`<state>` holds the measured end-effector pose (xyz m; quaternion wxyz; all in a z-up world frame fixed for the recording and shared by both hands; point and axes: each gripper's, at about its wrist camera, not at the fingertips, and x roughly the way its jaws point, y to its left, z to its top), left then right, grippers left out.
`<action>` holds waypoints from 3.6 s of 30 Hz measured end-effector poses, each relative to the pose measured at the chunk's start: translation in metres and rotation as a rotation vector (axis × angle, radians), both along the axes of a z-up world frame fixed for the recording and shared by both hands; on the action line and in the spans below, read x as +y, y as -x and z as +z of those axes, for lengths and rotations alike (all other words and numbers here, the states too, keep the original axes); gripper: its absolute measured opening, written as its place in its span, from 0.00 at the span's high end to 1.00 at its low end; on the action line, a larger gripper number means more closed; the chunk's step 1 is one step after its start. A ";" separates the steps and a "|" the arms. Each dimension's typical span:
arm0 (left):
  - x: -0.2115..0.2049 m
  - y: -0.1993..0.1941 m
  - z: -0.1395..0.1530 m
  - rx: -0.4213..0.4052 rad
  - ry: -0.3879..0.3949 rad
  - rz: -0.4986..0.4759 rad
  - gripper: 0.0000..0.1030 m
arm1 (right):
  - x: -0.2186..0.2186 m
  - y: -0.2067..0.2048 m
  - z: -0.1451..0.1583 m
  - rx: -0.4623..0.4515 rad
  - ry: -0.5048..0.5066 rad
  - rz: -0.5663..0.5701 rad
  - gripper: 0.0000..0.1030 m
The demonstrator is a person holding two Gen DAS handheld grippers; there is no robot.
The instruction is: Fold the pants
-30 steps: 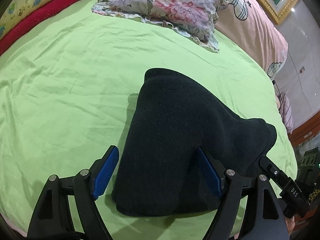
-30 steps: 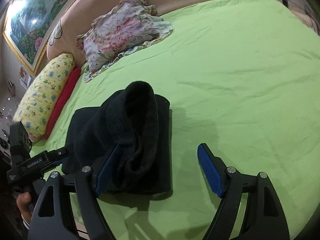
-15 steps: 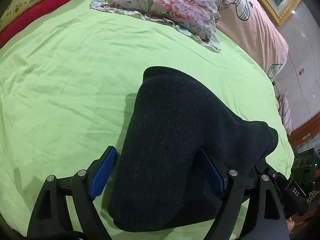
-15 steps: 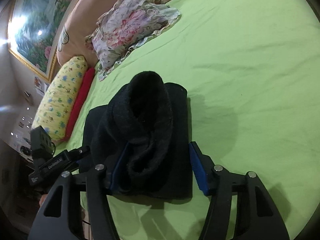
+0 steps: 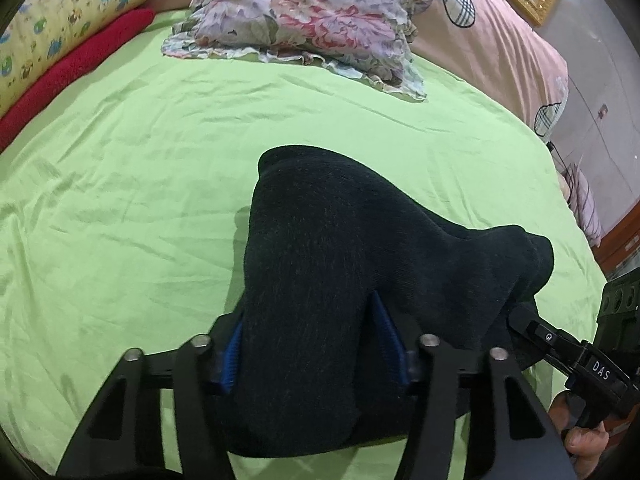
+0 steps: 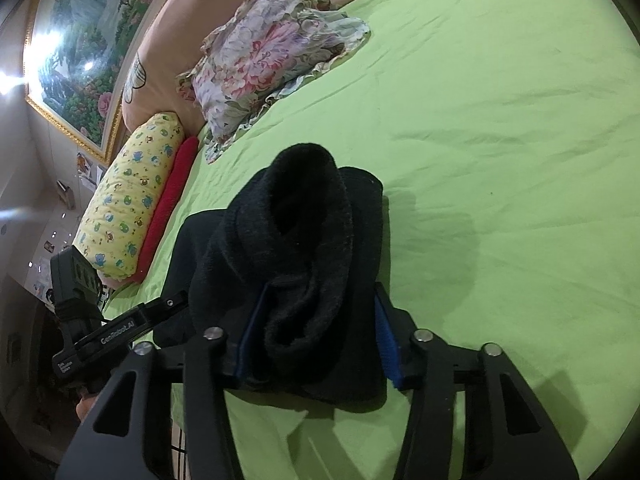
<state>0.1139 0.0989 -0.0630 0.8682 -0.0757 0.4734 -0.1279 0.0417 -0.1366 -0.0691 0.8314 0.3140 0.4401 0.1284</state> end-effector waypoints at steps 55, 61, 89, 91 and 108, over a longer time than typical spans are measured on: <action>0.014 -0.073 0.077 -0.131 0.037 0.093 0.69 | 0.017 -0.125 0.064 -0.150 0.031 0.132 0.61; 0.017 -0.091 0.073 -0.125 0.034 0.113 0.69 | 0.022 -0.152 0.058 -0.141 0.035 0.155 0.61; 0.038 -0.111 0.005 -0.014 -0.021 0.199 0.20 | 0.008 -0.188 -0.012 -0.060 0.202 0.147 0.41; 0.039 -0.109 0.004 -0.016 -0.022 0.200 0.20 | 0.007 -0.187 -0.013 -0.059 0.204 0.145 0.39; 0.024 -0.041 0.042 -0.110 -0.247 0.158 0.17 | 0.021 -0.123 0.045 -0.190 0.192 0.253 0.25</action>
